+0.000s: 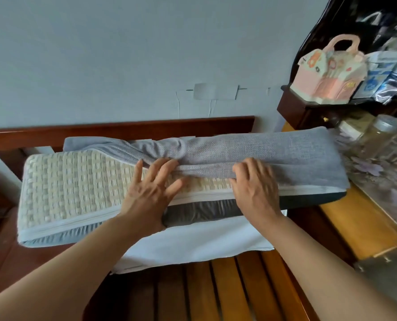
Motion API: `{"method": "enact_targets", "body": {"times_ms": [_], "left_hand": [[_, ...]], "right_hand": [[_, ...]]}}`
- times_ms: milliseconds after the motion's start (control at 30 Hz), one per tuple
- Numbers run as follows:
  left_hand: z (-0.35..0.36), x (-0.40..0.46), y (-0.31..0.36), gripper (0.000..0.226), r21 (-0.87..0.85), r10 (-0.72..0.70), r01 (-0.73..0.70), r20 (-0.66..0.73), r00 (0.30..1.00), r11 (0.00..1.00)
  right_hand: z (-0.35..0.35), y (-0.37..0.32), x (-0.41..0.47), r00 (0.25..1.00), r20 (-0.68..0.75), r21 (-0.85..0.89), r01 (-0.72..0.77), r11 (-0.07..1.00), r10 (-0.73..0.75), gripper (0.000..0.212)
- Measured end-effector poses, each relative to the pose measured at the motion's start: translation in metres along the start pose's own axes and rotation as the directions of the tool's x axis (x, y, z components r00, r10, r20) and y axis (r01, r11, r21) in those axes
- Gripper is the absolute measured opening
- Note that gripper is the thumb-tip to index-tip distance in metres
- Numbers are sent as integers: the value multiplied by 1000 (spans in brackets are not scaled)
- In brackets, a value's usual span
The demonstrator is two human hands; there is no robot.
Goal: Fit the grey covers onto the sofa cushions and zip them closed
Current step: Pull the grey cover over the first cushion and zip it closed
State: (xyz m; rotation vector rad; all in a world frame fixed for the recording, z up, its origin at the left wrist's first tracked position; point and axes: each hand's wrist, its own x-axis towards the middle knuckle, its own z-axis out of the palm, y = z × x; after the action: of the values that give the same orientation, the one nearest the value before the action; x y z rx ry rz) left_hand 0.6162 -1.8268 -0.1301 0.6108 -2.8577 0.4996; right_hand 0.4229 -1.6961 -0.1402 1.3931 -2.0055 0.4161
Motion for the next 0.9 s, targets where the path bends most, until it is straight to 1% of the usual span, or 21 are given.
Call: {"method": "enact_targets", "body": {"times_ms": [33,100,167,233,333,400,467,533,633,733,800,900], "left_hand": [[-1,6,-1,106,-29,-29,29,3,1000,999],[-4,20,0,107,-87,-85,84,-2,996,993],[-4,36,10,100,-124,-114,109,-28,993,986],[-7,56,24,98,-153,-97,87,-56,994,984],[-8,82,44,101,-163,-55,48,-40,998,985],[-6,93,52,99,-159,-49,43,-32,998,986],[-4,101,57,96,-168,-52,44,-42,998,985],[-4,108,66,95,-166,-37,27,-58,998,986],[-3,120,79,93,-158,-12,-6,-110,994,987],[0,128,83,89,-144,-38,19,-128,991,989],[-1,134,81,82,-136,-63,45,-129,990,990],[-2,141,76,76,-120,-90,74,-137,986,990]], "right_hand": [[1,2,7,999,-6,-49,49,998,-50,6],[4,2,23,997,-3,-119,77,990,-77,14],[8,3,39,999,-5,-161,47,986,-49,15],[13,10,53,1000,-18,-197,-15,980,12,14],[15,37,61,993,4,-222,-113,969,116,20],[11,64,57,985,22,-241,-159,957,170,17],[8,90,51,982,8,-255,-179,950,187,10],[7,112,46,983,-18,-273,-180,945,182,17],[7,134,36,970,-38,-285,-240,928,239,22],[10,162,28,950,-33,-262,-308,914,311,23],[11,178,26,959,-37,-232,-282,931,281,23],[9,180,22,974,-51,-184,-225,957,220,23]]}}
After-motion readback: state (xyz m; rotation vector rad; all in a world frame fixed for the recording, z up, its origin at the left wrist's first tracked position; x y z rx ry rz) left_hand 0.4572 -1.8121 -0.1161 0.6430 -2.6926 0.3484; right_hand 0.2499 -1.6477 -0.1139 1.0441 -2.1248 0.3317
